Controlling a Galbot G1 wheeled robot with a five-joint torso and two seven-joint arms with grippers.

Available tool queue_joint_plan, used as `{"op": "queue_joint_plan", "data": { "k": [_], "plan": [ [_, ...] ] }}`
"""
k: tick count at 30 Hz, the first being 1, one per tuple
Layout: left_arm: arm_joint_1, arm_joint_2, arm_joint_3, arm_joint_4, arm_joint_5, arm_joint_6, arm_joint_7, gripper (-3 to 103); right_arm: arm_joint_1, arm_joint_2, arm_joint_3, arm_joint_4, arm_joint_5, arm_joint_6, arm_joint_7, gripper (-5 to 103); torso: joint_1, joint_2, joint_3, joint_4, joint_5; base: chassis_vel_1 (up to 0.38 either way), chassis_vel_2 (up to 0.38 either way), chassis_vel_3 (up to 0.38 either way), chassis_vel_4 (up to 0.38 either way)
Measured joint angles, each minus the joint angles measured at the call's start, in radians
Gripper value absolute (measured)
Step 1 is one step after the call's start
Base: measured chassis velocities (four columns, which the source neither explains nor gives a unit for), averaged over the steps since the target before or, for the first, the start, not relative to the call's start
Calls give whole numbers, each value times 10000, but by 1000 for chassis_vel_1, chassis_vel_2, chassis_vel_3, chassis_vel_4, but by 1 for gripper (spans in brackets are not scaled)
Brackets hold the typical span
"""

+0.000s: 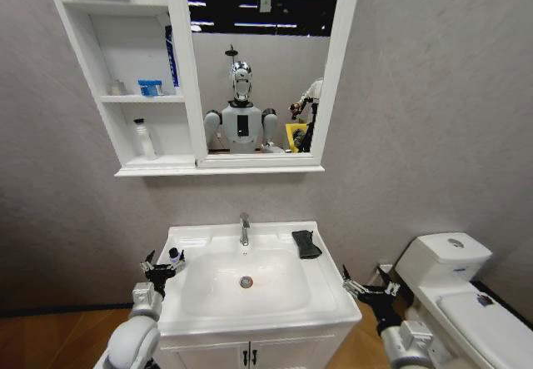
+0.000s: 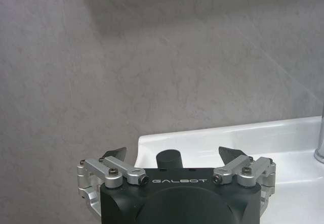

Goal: Move facial cleanser and shampoo from washbasin to cabinet, then wipe washbasin with towel.

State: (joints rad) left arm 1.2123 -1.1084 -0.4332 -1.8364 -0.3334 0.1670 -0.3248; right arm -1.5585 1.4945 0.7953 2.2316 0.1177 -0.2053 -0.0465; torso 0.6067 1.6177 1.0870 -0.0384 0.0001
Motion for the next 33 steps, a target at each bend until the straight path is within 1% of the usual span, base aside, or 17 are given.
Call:
{"op": "queue_joint_plan", "data": {
  "k": [4,7,11,15,19,33],
  "plan": [
    [-276,-87,127,750,70,-117,0,100,23,-30,96,-99,99,4,-2,100,0,-1,0,1,0,0,0,0,0],
    [-453,-124,168,1079,37,-141,-13,100,23,-25,125,-155,124,51,-2,100,0,0,0,0,-1,0,0,0,0],
    [-788,-129,258,1430,-157,-63,-70,100,15,-28,177,-172,173,77,-2,100,0,-1,0,2,0,0,0,0,0],
    [-1367,-204,425,2144,-281,0,-173,100,-3,-55,222,-182,215,88,5,100,1,-2,1,0,-1,0,0,0,0],
    [-1515,-231,458,2344,-370,128,-174,100,-15,-41,224,-206,217,104,11,100,1,-2,1,0,-1,0,0,0,0],
    [-2067,-237,599,2996,-394,156,-143,100,5,16,203,-268,214,141,24,100,1,-2,1,0,-1,0,0,0,0]
  ]
}}
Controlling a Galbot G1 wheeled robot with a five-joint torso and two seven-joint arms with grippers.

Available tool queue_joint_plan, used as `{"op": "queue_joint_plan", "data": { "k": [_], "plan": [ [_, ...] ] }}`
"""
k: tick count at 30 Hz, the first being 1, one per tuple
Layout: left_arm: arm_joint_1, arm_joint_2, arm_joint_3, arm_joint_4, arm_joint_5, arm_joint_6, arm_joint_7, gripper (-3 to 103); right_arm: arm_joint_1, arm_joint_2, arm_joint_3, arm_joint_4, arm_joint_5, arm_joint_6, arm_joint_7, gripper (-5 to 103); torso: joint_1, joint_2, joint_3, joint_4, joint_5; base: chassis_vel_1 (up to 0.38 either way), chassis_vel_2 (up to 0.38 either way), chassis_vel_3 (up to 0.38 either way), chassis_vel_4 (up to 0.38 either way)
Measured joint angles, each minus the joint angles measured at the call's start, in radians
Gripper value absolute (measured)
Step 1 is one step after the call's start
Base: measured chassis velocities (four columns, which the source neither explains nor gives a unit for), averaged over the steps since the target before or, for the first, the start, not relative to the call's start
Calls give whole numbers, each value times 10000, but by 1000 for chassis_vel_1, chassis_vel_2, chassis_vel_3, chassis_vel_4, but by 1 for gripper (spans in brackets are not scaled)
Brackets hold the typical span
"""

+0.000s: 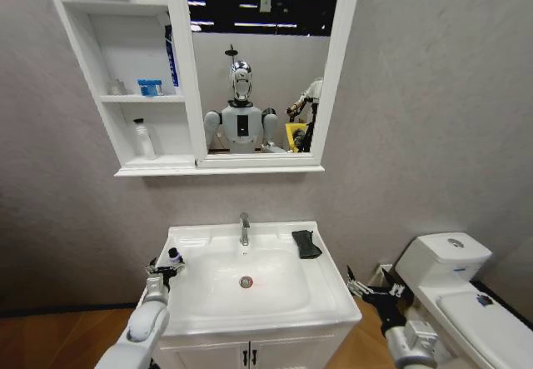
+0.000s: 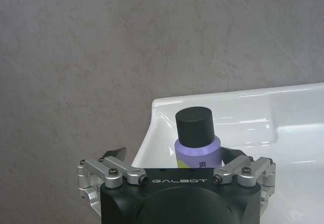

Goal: Move facial cleanser and shampoo from washbasin to cabinet, then wipe washbasin with towel.

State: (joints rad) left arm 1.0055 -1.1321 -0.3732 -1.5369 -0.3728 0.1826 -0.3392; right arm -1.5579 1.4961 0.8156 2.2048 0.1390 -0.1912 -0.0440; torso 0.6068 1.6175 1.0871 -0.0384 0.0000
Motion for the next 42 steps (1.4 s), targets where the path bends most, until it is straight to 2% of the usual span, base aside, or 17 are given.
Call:
{"op": "queue_joint_plan", "data": {
  "k": [13,15,18,19,21,22,24,25,27,28,30,31,33,38,40,41,42],
  "plan": [
    [-218,-110,94,277,-86,53,15,100,36,-9,28,-29,32,13,20,100,0,0,0,0,0,0,0,0,0],
    [-237,-110,94,297,-110,54,35,103,45,-7,29,-38,32,12,23,100,0,0,0,0,0,0,0,0,0],
    [-296,-113,93,388,-100,53,155,94,43,-2,29,-48,32,14,26,100,0,0,0,0,0,0,0,0,0],
    [-296,-113,93,388,-100,53,155,94,43,-2,29,-48,32,14,26,100,0,0,0,0,0,0,0,0,0],
    [-328,-116,93,442,-96,53,225,84,29,-20,44,-52,36,16,27,100,0,1,0,0,0,0,0,0,0],
    [-328,-116,93,442,-96,53,225,84,29,-20,44,-52,36,16,27,100,0,1,0,0,0,0,0,0,0],
    [-351,-149,108,472,-92,53,231,73,38,-32,75,-64,43,22,27,100,0,0,0,0,0,0,0,0,0],
    [-351,-149,108,472,-92,53,231,73,38,-32,75,-64,43,22,27,100,0,0,0,0,0,0,0,0,0],
    [-394,-184,121,521,-114,53,240,62,35,-45,99,-61,44,30,27,100,0,1,0,0,0,0,0,0,0],
    [-394,-184,121,521,-114,53,240,62,35,-45,99,-61,44,30,27,100,0,1,0,0,0,0,0,0,0],
    [-448,-202,125,575,-117,53,254,51,22,-46,110,-14,44,30,25,100,0,1,0,-1,0,0,0,0,0],
    [-448,-202,125,575,-117,53,254,51,22,-46,110,-14,44,30,25,100,0,1,0,-1,0,0,0,0,0],
    [-494,-221,124,607,-121,52,254,43,38,-59,115,10,46,24,25,100,0,2,0,-1,0,0,0,0,0],
    [-436,-190,95,394,-269,56,196,43,76,-71,110,10,44,-2,25,100,0,2,0,0,-1,0,0,0,0],
    [-103,174,95,-709,-798,394,-186,43,105,-73,87,-27,31,-28,27,100,0,2,0,0,-1,0,0,0,0],
    [-103,174,95,-709,-798,394,-186,43,105,-73,87,-27,31,-28,27,100,0,2,0,0,-1,0,0,0,0],
    [51,426,75,-1432,-1131,723,-449,43,117,-85,76,-58,21,-32,26,100,0,2,1,1,-1,0,0,0,0]
  ]
}}
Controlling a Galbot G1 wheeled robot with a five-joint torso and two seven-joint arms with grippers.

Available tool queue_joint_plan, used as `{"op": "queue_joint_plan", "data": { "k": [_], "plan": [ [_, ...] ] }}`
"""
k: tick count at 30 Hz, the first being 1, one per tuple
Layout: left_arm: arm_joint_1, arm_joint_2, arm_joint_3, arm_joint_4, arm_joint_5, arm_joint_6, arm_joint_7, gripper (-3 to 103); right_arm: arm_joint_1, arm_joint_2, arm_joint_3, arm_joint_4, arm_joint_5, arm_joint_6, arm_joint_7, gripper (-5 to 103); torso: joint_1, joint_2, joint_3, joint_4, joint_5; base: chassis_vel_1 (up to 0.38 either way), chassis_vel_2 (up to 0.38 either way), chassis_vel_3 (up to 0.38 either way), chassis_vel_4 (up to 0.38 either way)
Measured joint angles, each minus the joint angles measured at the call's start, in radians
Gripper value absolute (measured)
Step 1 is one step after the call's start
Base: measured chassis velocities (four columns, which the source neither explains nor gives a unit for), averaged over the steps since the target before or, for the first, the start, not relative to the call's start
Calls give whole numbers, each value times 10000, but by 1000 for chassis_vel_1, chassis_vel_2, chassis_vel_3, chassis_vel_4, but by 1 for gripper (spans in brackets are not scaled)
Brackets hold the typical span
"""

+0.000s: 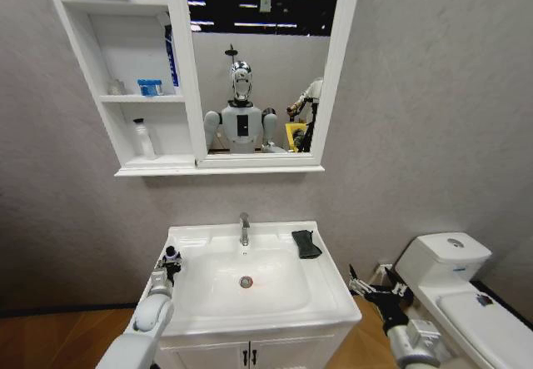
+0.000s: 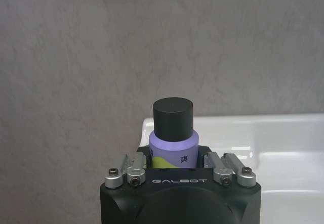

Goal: Move facial cleanser and shampoo from washbasin to cabinet, then wipe washbasin with towel.

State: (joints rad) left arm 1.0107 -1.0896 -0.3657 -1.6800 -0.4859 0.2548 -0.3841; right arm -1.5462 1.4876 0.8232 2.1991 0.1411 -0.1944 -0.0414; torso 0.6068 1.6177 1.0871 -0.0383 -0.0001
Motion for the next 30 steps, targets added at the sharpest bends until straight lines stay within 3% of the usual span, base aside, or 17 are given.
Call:
{"op": "queue_joint_plan", "data": {
  "k": [1,3,4,6,7,9,10,12,13,14,16,20,23,25,26,28,30],
  "plan": [
    [0,0,0,0,0,0,0,43,0,0,0,0,0,0,0,100,0,0,0,0,0,0,0,0,0],
    [223,962,-218,-2215,-1218,852,-758,43,46,5,-67,-88,-60,-5,0,100,-1,0,-2,-2,5,0,0,0,0],
    [223,962,-218,-2215,-1218,852,-758,43,46,5,-67,-88,-60,-5,0,100,-1,0,-2,-2,5,0,0,0,0],
    [105,2128,-401,-3538,-2679,1644,-1505,43,84,48,-118,-131,-89,-7,2,100,-2,0,-1,3,-5,0,0,0,0],
    [105,2128,-401,-3538,-2679,1644,-1505,43,84,48,-118,-131,-89,-7,2,100,-2,0,-1,3,-5,0,0,0,0],
    [-592,3852,-709,-4775,-4710,2614,-2544,43,138,78,-152,-189,-99,-12,8,100,-2,1,-2,1,6,0,0,0,0],
    [-592,3852,-709,-4775,-4710,2614,-2544,43,138,78,-152,-189,-99,-12,8,100,-2,1,-2,1,6,0,0,0,0],
    [-1403,4917,-830,-5306,-6144,3141,-3018,43,138,82,-211,-198,-117,-12,6,100,-1,0,-2,0,-4,0,0,0,0],
    [-1403,4917,-830,-5306,-6144,3141,-3018,43,138,82,-211,-198,-117,-12,6,100,-1,0,-2,0,-4,0,0,0,0],
    [-2082,5559,-858,-5506,-7013,3411,-3221,43,97,89,-253,-197,-124,-11,2,100,-1,0,-2,-1,3,0,0,0,0],
    [-2975,6134,-779,-5578,-7996,3694,-3472,43,66,99,-276,-195,-150,-7,1,100,-2,0,-2,-2,0,0,0,0,0],
    [-3806,6540,-623,-5552,-8800,3940,-3639,43,29,80,-284,-183,-157,-3,-6,100,-2,0,-2,-2,1,0,0,0,0],
    [-4664,6931,-398,-5373,-9773,4309,-3681,43,26,24,-281,-157,-157,-3,-14,100,-2,0,-1,-1,-1,0,0,0,0],
    [-5776,7279,-21,-4775,-10863,4752,-3506,43,45,-62,-263,-146,-146,-3,-17,100,-1,0,-1,-1,-1,0,0,0,0],
    [-5776,7279,-21,-4775,-10863,4752,-3506,43,45,-62,-263,-146,-146,-3,-17,100,-1,0,-1,-1,-1,0,0,0,0],
    [-7090,7451,736,-3904,-10885,4879,-2711,43,46,-97,-266,-115,-140,-5,-21,100,-1,0,-1,1,1,0,0,0,0],
    [-7694,7412,1249,-3580,-10822,4887,-2498,43,40,-105,-275,-108,-140,-9,-23,100,-1,-1,-1,2,-1,0,0,0,0]
  ]
}}
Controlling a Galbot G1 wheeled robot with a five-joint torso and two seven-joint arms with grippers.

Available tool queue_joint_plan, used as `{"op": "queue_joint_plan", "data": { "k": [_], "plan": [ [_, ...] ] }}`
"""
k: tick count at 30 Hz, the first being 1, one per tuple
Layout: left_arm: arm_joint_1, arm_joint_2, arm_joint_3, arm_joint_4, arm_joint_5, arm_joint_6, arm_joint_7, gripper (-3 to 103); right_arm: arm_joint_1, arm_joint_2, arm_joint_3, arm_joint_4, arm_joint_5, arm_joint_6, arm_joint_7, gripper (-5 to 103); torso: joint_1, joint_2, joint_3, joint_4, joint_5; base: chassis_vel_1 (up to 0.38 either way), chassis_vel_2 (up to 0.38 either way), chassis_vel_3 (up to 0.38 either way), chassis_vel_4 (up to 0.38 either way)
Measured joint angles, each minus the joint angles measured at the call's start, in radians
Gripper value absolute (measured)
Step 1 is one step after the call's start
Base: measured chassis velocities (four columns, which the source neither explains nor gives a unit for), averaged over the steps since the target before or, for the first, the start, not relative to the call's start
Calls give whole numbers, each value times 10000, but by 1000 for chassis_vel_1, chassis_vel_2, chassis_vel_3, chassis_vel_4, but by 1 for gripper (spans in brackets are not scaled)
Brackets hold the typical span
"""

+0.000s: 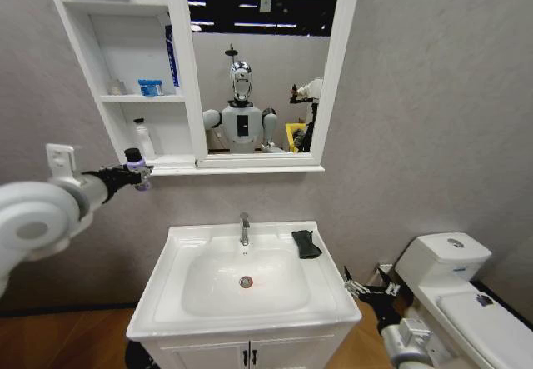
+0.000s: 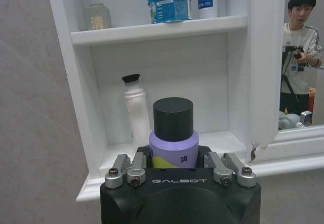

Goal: Move facial cleanser and shampoo from washbasin to cabinet, then wipe washbasin with towel.

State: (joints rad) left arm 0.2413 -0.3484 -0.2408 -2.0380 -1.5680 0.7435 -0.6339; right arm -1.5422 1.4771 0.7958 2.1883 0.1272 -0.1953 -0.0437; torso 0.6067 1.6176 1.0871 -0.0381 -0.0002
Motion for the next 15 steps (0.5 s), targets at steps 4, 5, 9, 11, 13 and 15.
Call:
{"op": "queue_joint_plan", "data": {
  "k": [4,5,9,11,13,15],
  "plan": [
    [-1755,-559,1588,855,564,1,452,43,37,-16,-67,31,-29,-52,-6,100,0,0,0,-3,-1,0,0,0,0],
    [-2468,-890,2186,1180,735,-2,495,43,60,-18,-81,54,-36,-97,-7,100,2,-1,1,-4,-1,0,0,0,0],
    [-3722,-1730,3253,2144,959,-23,523,43,33,-27,-35,77,-40,-129,-6,100,3,-2,1,-4,1,0,0,0,0],
    [-3876,-1851,3393,2336,1000,-26,585,43,8,-27,-5,78,-37,-128,-6,100,3,-2,1,-5,3,0,0,0,0],
    [-4079,-2028,3605,2648,1126,-34,696,43,-20,-27,37,78,-29,-124,-5,100,3,-2,1,-5,5,0,0,0,0],
    [-4519,-2515,4222,3427,1644,-42,1075,43,-55,-41,139,1,0,-42,5,100,2,-2,1,-2,3,0,0,0,0]
  ]
}}
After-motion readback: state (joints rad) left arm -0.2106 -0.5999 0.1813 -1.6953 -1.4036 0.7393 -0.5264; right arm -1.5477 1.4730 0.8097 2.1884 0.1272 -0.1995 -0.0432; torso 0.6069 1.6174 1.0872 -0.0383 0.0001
